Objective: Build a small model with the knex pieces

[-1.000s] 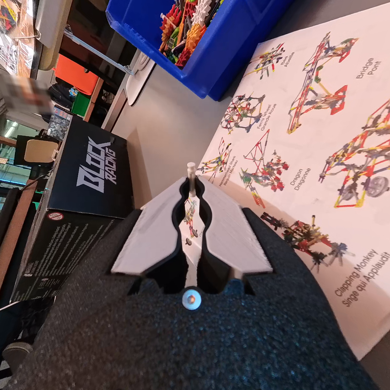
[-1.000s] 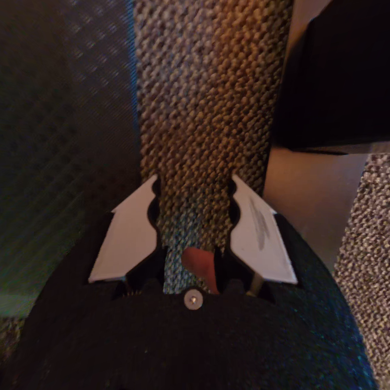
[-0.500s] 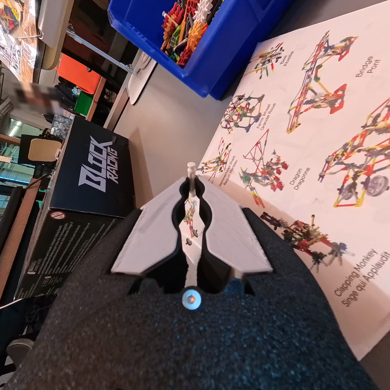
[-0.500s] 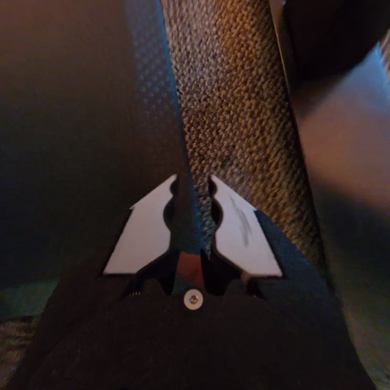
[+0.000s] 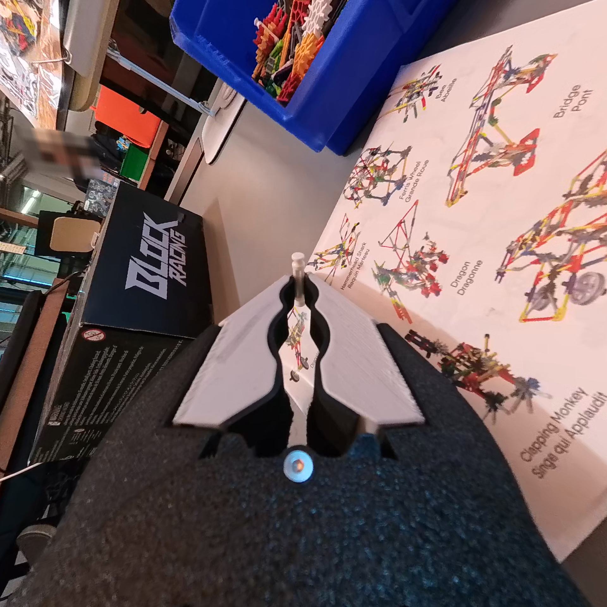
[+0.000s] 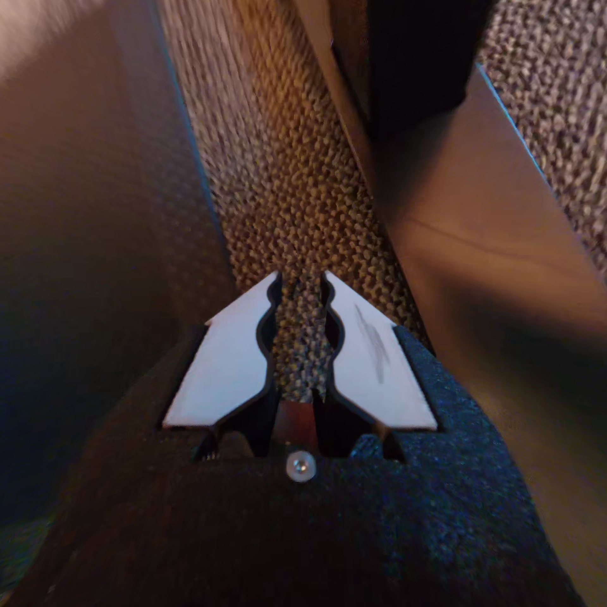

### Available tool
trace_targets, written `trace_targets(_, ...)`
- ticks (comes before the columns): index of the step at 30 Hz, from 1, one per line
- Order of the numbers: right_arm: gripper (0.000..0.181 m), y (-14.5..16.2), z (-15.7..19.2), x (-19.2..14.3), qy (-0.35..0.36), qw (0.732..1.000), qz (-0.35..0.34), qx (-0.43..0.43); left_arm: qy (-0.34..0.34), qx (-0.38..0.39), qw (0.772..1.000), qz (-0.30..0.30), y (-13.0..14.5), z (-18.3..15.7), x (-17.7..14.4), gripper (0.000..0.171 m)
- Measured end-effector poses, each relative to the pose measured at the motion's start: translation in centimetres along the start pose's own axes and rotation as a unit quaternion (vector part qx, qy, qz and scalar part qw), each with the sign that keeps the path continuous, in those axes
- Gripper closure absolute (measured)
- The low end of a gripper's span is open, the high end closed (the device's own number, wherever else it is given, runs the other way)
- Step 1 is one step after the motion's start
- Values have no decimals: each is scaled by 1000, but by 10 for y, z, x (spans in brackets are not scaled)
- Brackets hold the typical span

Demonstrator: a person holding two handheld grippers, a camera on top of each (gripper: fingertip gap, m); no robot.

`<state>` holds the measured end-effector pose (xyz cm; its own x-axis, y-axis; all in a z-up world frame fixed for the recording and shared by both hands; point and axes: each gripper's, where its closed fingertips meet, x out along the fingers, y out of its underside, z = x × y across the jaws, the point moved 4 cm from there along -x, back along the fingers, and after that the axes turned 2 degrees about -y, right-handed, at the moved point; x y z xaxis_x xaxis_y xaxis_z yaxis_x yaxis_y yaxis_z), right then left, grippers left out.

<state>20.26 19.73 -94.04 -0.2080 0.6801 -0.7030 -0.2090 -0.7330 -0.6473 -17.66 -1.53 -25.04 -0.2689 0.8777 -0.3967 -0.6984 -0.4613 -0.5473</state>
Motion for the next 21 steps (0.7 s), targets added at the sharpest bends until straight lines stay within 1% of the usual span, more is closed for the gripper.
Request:
trace_targets(3,158,11,2,12,58,996,44,-58,-2,0,1000,2,0,0,0,168)
trace_targets(4,160,13,2,14,75,994,49,-63,-3,0,1000,3,0,1,1,169)
trace_targets(6,156,13,5,15,98,992,51,-69,-4,0,1000,5,1,1,1,169)
trace_targets(10,158,13,8,15,130,986,63,-84,-5,0,1000,5,1,1,1,169)
trace_targets(13,160,14,9,15,137,983,67,-105,-6,1,1000,5,1,1,1,169)
trace_targets(16,166,14,8,14,132,981,69,-124,-6,2,1000,4,1,1,1,169)
trace_targets(17,180,14,6,14,132,980,67,-132,-6,2,1000,4,0,1,1,169)
trace_targets(21,181,13,2,13,107,982,65,-145,-6,2,1000,3,0,1,1,169)
